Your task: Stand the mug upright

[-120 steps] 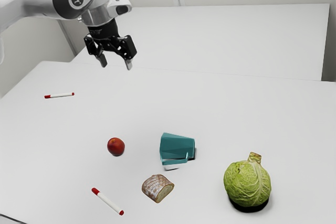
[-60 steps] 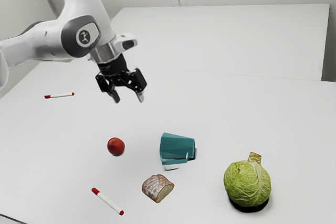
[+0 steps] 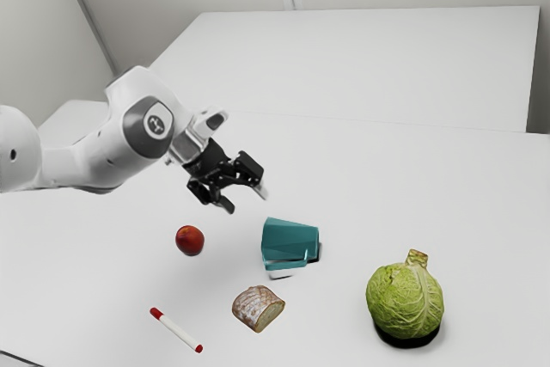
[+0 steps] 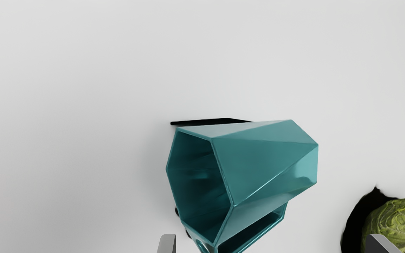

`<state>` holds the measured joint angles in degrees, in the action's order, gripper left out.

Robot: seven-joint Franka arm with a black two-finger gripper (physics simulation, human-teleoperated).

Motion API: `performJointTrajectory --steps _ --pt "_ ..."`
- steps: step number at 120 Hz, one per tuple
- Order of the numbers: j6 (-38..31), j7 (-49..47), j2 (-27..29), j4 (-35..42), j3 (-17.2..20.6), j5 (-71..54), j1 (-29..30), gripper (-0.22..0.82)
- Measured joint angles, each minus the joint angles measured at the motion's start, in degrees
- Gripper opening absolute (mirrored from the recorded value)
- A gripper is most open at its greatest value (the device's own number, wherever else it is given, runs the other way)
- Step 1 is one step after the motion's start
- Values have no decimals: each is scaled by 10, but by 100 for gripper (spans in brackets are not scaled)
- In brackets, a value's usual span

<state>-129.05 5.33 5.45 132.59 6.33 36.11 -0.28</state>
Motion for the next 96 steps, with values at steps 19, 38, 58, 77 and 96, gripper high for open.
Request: performJointTrajectory --steps 19,38,58,77,96 --pt "-35 45 -16 24 0 73 0 59" --pt "-57 94 -33 49 0 149 2 59" --pt "-67 152 -48 64 0 235 4 59" --pt "-71 223 -54 76 0 333 7 59" --pt "-70 299 -62 83 0 413 9 59"
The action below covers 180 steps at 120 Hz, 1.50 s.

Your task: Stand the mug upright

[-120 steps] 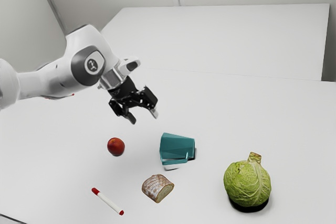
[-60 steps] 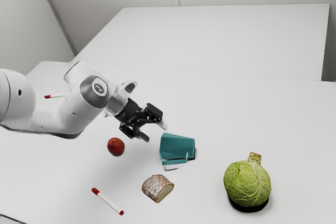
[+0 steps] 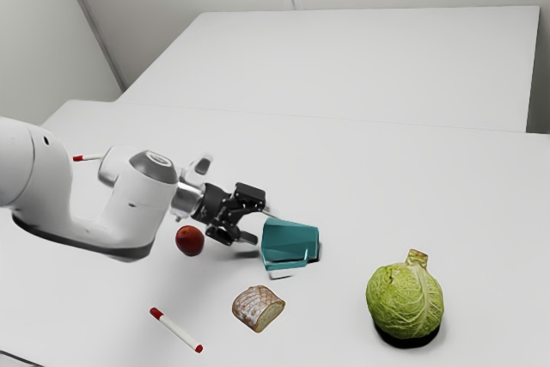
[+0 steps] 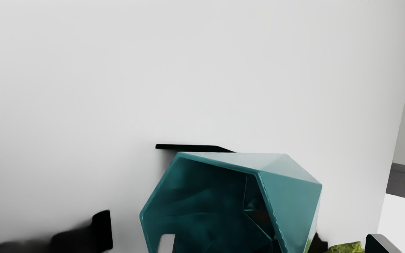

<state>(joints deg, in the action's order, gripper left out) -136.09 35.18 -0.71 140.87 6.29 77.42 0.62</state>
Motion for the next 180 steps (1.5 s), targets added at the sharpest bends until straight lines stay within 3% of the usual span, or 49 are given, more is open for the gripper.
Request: performJointTrajectory --steps 69,121,143,180 --pt "26 217 -35 0 0 149 -18 58" --pt "37 300 -37 0 1 169 -20 3" --pt "35 319 -33 0 2 168 -23 -8" --pt "34 341 -8 0 1 168 -25 -15"
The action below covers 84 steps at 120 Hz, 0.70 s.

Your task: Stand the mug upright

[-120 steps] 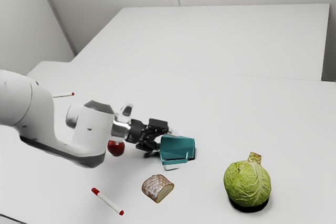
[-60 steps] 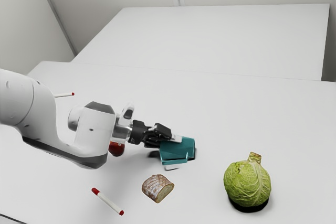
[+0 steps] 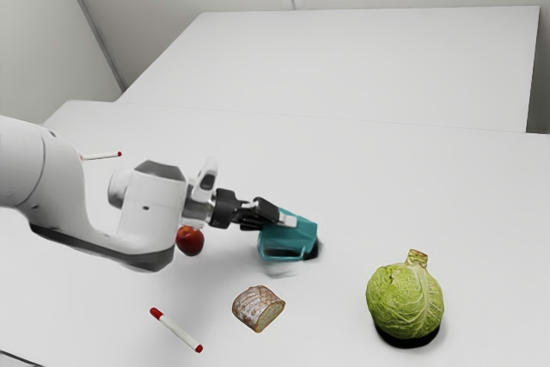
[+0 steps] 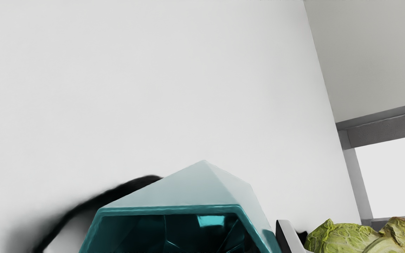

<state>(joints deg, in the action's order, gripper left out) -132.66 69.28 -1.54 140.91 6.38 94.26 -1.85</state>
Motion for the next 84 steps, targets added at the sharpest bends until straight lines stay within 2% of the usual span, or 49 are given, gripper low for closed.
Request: performJointTrajectory --steps 29,45,60,84 --pt "-4 7 38 -3 -1 -5 -1 -17" --pt "-7 -5 56 -9 -1 -53 -5 -17" --pt "-8 -47 75 -38 -1 -196 3 -18" --pt "13 -157 82 -115 -1 -504 7 -18"
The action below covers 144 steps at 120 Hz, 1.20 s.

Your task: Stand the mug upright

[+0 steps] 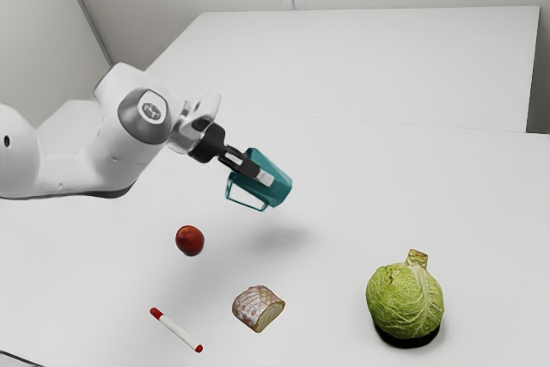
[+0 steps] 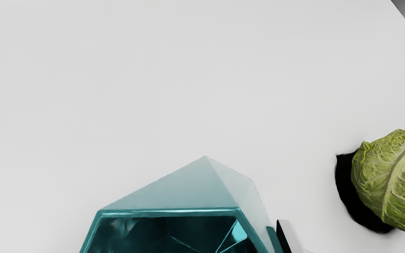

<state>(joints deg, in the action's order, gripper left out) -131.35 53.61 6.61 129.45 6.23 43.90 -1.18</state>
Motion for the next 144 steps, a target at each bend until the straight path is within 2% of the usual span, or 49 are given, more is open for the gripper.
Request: performJointTrajectory --steps 19,47,93,144 --pt "48 -96 -4 -36 0 -196 5 -18" --pt "79 -211 -23 -51 0 -352 13 -18" --pt "87 -352 -56 -54 -1 -461 18 -18" --pt "69 -456 -105 -80 1 -497 28 -18"
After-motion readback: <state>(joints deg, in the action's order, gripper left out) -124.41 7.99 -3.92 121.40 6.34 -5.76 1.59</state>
